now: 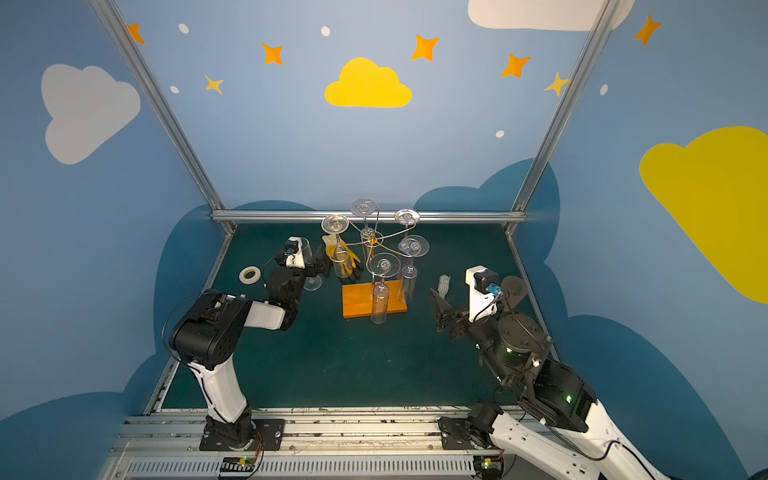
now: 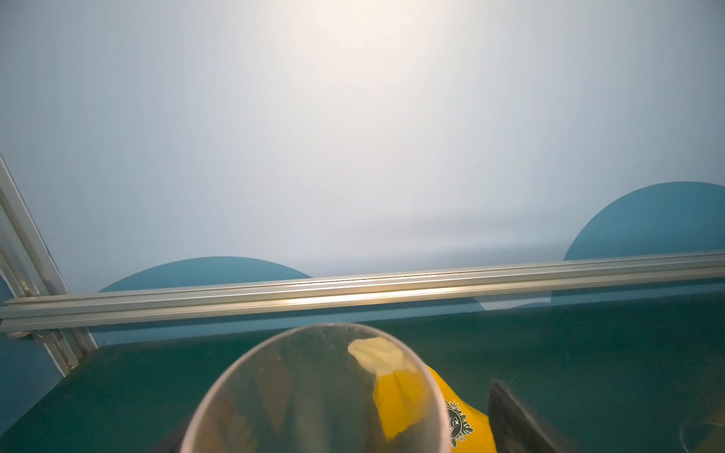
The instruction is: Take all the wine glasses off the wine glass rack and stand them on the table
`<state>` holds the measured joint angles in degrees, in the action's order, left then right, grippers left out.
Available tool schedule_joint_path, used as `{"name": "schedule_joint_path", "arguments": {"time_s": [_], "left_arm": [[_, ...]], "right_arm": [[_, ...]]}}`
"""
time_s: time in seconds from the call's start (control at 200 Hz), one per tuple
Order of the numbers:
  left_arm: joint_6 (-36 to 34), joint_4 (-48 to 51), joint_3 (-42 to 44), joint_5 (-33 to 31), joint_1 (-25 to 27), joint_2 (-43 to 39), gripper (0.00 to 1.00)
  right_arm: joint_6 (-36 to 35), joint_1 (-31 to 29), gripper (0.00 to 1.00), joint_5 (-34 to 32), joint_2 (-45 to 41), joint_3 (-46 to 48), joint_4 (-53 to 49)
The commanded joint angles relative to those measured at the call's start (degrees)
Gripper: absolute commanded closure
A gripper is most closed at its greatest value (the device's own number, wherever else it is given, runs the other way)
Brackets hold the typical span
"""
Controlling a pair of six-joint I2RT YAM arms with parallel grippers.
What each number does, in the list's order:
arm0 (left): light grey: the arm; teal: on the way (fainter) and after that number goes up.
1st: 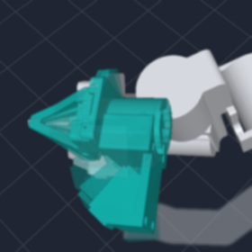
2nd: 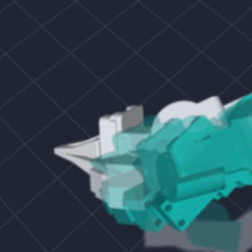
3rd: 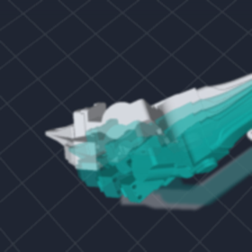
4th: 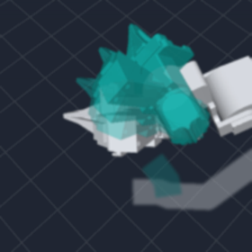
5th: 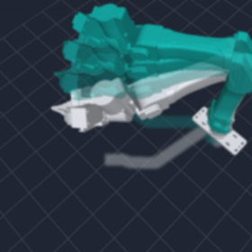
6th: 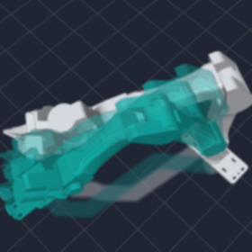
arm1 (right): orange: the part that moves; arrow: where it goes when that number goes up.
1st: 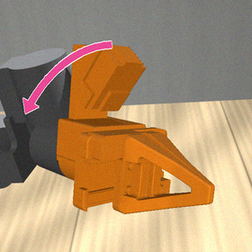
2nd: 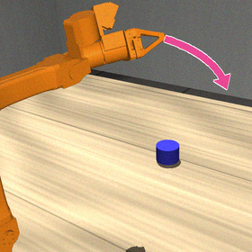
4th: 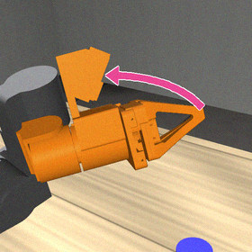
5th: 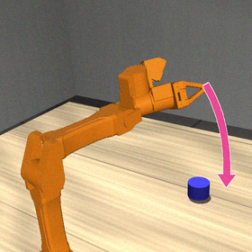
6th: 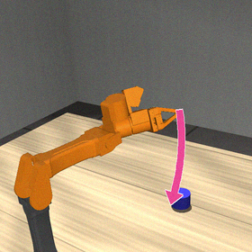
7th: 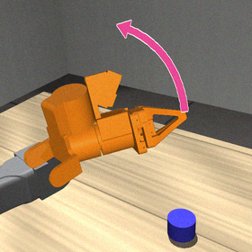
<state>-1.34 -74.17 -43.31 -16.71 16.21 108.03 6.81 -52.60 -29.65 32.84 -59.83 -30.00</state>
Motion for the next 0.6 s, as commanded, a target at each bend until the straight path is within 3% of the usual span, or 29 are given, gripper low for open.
{"name": "schedule_joint_path", "arguments": {"time_s": [0.0, 0.325, 0.466, 0.596], "left_arm": [[-1.2, -0.7, 1.0, -1.3, 0.1, -2.7, 0.01], [-0.9, 8.3, 3.6, -4.4, 0.1, -13.8, 0.01], [2.0, 16.7, 5.3, -5.1, 0.2, -21.3, 0.01], [6.4, 30.5, 4.8, -7.9, 0.1, -30.8, 0.01]], "right_arm": [[0.1, 0.1, 0.11, -0.8, -1.1, -1.5, -0.6], [-1.0, 0.1, 0.11, -0.9, -3.2, -1.2, -0.8], [-1.2, 0.1, 0.11, -0.1, -2.6, -1.4, -0.4], [-1.0, 0.1, 0.11, -0.6, -2.0, -2.4, -0.4]]}}
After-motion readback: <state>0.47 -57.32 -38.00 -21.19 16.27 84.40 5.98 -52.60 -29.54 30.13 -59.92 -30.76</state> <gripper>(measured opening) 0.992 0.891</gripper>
